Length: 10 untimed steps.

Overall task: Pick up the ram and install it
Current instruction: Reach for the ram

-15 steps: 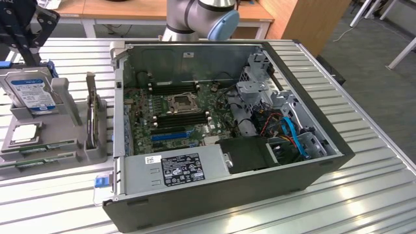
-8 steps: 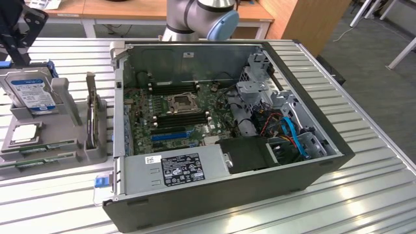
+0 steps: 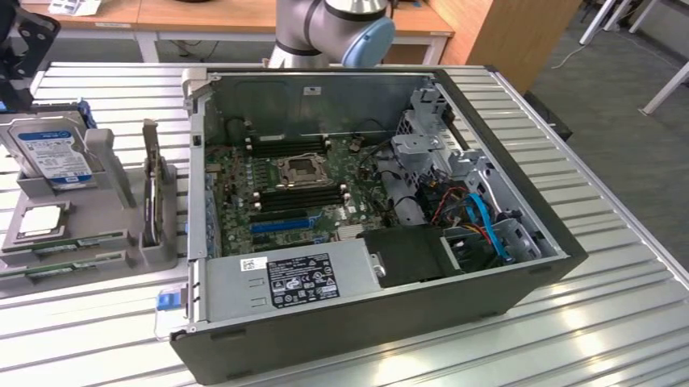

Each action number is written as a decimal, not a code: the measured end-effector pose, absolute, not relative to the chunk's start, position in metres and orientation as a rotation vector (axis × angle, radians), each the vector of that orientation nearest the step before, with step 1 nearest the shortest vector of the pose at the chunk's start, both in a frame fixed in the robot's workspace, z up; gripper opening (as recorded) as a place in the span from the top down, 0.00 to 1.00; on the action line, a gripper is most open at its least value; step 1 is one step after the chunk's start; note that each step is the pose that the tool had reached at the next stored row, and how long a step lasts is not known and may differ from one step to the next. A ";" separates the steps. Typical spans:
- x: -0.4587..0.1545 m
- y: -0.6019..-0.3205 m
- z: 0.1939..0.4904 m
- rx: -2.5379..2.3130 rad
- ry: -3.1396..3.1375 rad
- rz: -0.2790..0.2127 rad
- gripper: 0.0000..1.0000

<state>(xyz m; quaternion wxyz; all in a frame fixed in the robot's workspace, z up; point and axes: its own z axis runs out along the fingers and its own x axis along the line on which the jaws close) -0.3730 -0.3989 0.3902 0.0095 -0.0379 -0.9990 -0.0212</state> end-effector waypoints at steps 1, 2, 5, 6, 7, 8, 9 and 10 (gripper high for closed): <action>-0.374 -0.399 0.390 -0.118 -3.120 -0.066 0.90; -0.375 -0.399 0.390 -0.118 -3.120 -0.066 0.90; -0.375 -0.399 0.390 -0.118 -3.120 -0.066 0.90; -0.375 -0.399 0.390 -0.118 -3.120 -0.066 0.90; -0.375 -0.399 0.390 -0.118 -3.120 -0.066 0.90; -0.375 -0.399 0.390 -0.118 -3.120 -0.066 0.90; -0.375 -0.399 0.390 -0.118 -3.120 -0.066 0.90; -0.375 -0.399 0.390 -0.118 -3.120 -0.066 0.90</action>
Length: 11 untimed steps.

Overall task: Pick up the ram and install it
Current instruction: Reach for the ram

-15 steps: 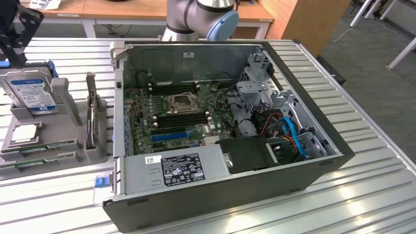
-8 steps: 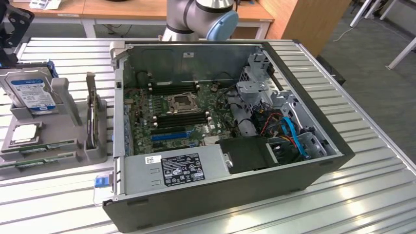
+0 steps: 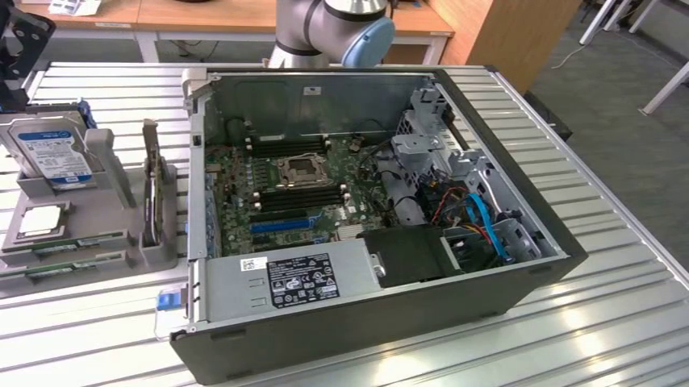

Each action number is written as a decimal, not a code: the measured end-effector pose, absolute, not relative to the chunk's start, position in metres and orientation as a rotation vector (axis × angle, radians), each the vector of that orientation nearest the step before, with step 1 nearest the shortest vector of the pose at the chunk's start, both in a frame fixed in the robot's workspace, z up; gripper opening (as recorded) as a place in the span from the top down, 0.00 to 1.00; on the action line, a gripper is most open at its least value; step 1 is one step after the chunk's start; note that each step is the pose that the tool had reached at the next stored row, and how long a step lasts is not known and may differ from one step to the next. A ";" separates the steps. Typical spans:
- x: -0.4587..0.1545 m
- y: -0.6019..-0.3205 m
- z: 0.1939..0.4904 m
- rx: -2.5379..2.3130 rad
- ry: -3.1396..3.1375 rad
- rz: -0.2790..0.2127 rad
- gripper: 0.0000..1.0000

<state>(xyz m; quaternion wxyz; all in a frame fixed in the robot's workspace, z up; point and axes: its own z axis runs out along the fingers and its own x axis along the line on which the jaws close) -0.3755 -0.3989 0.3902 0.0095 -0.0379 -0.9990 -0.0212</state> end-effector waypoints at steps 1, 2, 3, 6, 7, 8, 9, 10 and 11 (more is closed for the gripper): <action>-0.376 -0.399 0.390 -0.118 -3.120 -0.066 0.90; -0.376 -0.400 0.390 -0.118 -3.120 -0.066 0.90; -0.375 -0.401 0.390 -0.118 -3.120 -0.066 0.90; -0.375 -0.404 0.390 -0.118 -3.120 -0.066 0.90; -0.375 -0.406 0.390 -0.118 -3.120 -0.066 0.90; -0.375 -0.408 0.390 -0.118 -3.120 -0.066 0.90; -0.375 -0.409 0.390 -0.118 -3.120 -0.066 0.90; -0.375 -0.411 0.390 -0.118 -3.120 -0.066 0.90; -0.376 -0.413 0.390 -0.118 -3.120 -0.066 0.90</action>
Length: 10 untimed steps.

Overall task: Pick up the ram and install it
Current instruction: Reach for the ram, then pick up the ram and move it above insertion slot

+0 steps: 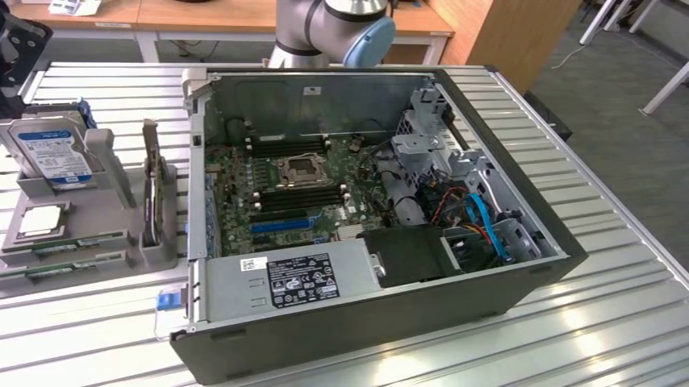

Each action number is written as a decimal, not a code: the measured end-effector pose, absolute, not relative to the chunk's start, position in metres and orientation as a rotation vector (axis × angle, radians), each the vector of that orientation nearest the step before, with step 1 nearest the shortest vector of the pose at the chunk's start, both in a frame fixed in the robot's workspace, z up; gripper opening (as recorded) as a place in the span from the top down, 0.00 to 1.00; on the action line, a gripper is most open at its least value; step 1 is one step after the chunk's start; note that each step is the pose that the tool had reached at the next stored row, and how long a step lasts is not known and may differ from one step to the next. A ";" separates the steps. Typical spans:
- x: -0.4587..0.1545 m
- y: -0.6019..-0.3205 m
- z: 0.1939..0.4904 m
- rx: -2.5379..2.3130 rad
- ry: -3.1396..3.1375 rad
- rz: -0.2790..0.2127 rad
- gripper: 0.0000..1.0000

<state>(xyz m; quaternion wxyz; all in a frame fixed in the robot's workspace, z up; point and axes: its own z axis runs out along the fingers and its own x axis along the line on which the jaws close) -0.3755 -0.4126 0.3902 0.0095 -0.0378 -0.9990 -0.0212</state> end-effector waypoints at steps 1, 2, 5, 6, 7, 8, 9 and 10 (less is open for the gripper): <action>-0.376 -0.414 0.390 -0.118 -3.120 -0.066 0.90; -0.375 -0.414 0.390 -0.118 -3.120 -0.066 0.90; -0.375 -0.415 0.390 -0.118 -3.120 -0.066 0.90; -0.375 -0.415 0.390 -0.118 -3.120 -0.066 0.90; -0.375 -0.415 0.390 -0.118 -3.120 -0.066 0.90; -0.375 -0.415 0.390 -0.118 -3.120 -0.066 0.90; -0.375 -0.415 0.390 -0.118 -3.120 -0.066 0.90; -0.375 -0.415 0.390 -0.118 -3.120 -0.066 0.90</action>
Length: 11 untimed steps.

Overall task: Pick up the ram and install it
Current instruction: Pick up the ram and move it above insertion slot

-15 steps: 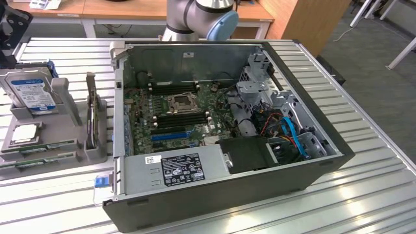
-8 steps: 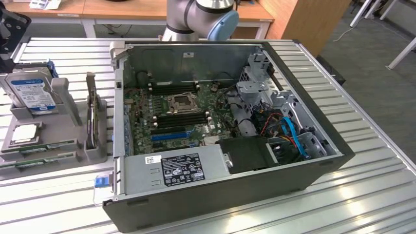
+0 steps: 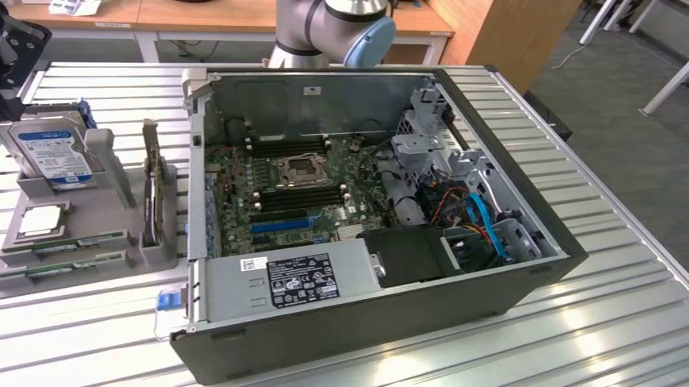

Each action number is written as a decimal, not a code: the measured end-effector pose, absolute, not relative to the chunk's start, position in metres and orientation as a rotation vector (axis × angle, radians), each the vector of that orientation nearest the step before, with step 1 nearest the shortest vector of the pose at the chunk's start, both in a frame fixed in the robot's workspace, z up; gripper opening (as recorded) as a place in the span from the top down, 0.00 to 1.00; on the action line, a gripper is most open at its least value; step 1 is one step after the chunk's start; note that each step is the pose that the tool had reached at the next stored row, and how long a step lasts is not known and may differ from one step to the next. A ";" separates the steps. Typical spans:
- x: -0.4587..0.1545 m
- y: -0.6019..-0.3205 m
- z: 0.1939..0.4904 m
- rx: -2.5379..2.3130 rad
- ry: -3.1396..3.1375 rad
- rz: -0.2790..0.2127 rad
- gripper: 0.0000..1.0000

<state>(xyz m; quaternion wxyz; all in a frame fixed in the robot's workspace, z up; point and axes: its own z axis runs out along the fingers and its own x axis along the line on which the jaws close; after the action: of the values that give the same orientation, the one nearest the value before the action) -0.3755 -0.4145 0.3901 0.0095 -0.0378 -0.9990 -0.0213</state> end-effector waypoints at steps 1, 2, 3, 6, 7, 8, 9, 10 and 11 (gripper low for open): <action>-0.375 -0.415 0.390 -0.118 -3.120 -0.066 0.90; -0.375 -0.415 0.390 -0.118 -3.120 -0.066 0.90; -0.375 -0.415 0.390 -0.118 -3.120 -0.066 0.90; -0.375 -0.415 0.390 -0.118 -3.120 -0.067 0.90; -0.375 -0.415 0.390 -0.116 -3.120 -0.067 0.90; -0.375 -0.415 0.390 -0.112 -3.120 -0.066 0.90; -0.375 -0.415 0.390 -0.104 -3.121 -0.067 0.90; -0.375 -0.415 0.390 -0.094 -3.121 -0.066 0.90; -0.375 -0.415 0.390 -0.081 -3.121 -0.066 0.90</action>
<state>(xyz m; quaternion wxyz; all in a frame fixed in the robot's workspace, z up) -0.3755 -0.4145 0.3901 0.0092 -0.0260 -0.9994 -0.0212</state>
